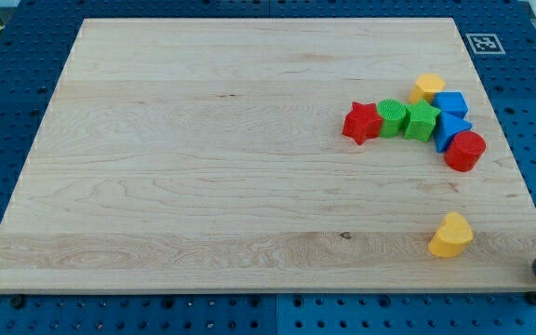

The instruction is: Push the yellow heart below the red circle

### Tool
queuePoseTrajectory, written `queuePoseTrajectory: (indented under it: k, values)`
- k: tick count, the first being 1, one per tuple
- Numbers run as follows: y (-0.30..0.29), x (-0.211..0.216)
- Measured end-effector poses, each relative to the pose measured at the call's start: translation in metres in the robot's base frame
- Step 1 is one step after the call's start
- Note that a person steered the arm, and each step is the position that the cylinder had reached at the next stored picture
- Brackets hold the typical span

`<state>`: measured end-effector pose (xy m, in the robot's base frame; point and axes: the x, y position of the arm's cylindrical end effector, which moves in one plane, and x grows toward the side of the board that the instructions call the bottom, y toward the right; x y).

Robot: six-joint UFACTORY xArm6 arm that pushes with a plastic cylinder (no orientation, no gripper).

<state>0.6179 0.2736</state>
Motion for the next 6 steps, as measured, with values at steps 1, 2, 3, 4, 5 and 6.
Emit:
queuePoseTrajectory:
  k: [1,2,3,4,5,6]
  values:
    - [-0.023,0.001]
    - [-0.041,0.001]
    - [-0.06,0.001]
    - [-0.075,0.0]
    - [-0.085,-0.007]
    - [-0.092,-0.007]
